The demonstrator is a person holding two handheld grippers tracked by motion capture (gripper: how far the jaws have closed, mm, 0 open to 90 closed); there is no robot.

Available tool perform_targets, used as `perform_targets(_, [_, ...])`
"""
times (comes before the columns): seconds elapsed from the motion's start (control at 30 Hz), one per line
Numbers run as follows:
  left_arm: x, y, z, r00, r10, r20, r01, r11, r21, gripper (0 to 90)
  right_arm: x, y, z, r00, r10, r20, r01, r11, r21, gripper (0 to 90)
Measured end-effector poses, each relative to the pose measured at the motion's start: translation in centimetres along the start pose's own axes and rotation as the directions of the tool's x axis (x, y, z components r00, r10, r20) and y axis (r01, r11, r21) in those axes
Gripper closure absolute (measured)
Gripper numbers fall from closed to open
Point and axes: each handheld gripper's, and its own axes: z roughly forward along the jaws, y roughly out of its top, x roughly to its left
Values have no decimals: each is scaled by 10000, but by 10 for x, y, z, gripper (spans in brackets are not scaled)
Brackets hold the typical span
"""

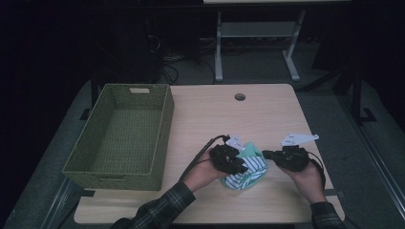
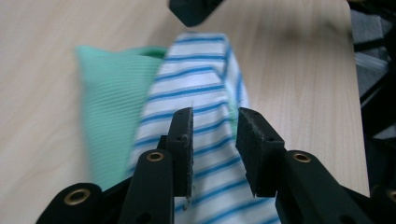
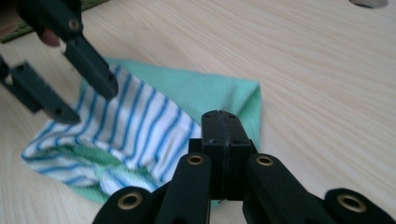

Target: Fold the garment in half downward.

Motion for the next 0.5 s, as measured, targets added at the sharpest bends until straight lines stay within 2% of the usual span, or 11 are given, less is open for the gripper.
perform_targets(0.07, [7, -4, -9, 9996, -159, -223, 156, 9998, -118, 696, 0, 5, 4, 9999, -72, -78, 71, 10000, -29, 897])
perform_targets(0.2, [18, -13, -21, 9958, -526, -754, 514, 9985, -182, 812, -1, 15, 17, 9994, -266, -229, 266, 9996, 6, 897])
perform_targets(0.27, [24, -17, -25, 9943, -708, -797, 695, 9974, -191, 888, -3, 20, 24, 9990, -313, -323, 315, 9995, 52, 897])
perform_targets(0.5, [27, -30, -20, 9897, -776, -1207, 826, 9959, 370, 897, -5, 32, 52, 9978, -315, -582, 335, 9989, 335, 897])
